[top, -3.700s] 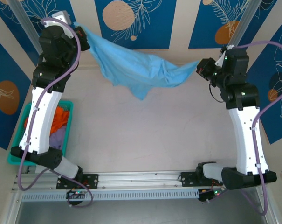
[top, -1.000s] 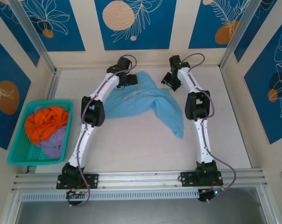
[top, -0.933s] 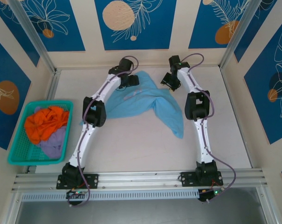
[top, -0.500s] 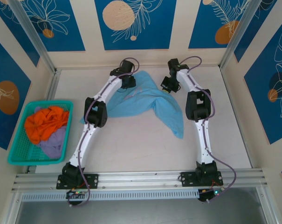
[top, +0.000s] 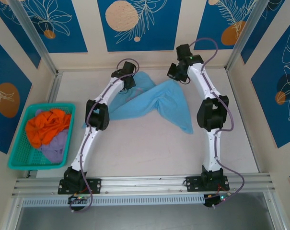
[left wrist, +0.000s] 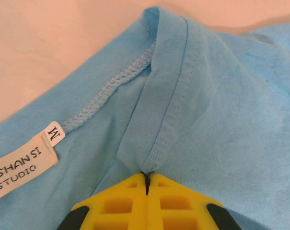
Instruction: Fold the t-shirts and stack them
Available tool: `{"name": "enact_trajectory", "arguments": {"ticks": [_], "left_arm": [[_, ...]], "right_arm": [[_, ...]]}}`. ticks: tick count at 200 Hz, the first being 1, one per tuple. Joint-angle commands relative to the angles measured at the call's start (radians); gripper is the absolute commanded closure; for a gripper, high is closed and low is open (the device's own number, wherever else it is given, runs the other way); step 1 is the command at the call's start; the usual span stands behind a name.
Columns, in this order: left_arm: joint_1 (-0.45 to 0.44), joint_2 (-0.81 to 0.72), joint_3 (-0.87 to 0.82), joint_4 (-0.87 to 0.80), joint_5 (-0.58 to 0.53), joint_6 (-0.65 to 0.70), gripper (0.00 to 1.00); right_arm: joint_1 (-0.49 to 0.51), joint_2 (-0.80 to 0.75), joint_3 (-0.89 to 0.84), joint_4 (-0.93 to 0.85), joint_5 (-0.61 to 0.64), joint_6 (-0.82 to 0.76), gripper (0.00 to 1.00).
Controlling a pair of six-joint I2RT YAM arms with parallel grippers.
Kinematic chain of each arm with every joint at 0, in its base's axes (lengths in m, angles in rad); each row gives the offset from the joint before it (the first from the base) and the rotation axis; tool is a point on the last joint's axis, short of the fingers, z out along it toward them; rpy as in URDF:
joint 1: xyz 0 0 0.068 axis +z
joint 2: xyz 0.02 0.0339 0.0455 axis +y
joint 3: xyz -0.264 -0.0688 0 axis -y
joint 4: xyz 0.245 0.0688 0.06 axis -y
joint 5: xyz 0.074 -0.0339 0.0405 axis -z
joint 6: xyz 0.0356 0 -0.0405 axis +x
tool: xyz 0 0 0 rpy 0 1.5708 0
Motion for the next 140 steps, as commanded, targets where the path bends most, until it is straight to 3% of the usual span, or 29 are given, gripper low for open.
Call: {"name": "enact_trajectory", "arguments": {"ticks": [1,42,66,94,114,132,140], "left_arm": [[0.041,-0.033,-0.004,-0.069,-0.062,-0.104,1.00],[0.082,-0.109,-0.116,-0.033,-0.043,-0.171,1.00],[0.095,-0.124,-0.118,-0.048,-0.036,-0.186,1.00],[0.107,-0.143,-0.118,-0.071,-0.045,-0.192,1.00],[0.122,-0.161,-0.119,-0.096,-0.066,-0.207,1.00],[0.133,-0.180,-0.119,-0.102,-0.057,-0.203,1.00],[0.135,-0.187,-0.120,-0.096,-0.040,-0.189,0.91]], "right_arm": [[0.039,-0.172,-0.127,0.010,-0.004,-0.069,1.00],[0.127,-0.667,-0.731,0.146,-0.203,-0.169,1.00],[0.156,-0.900,-1.047,0.105,-0.288,-0.141,1.00],[0.172,-1.045,-1.275,0.030,-0.322,-0.009,1.00],[0.166,-1.050,-1.351,-0.048,-0.251,0.091,1.00],[0.160,-1.032,-1.357,-0.112,-0.168,0.161,0.72],[0.153,-1.026,-1.350,-0.119,-0.150,0.176,0.58]]}}
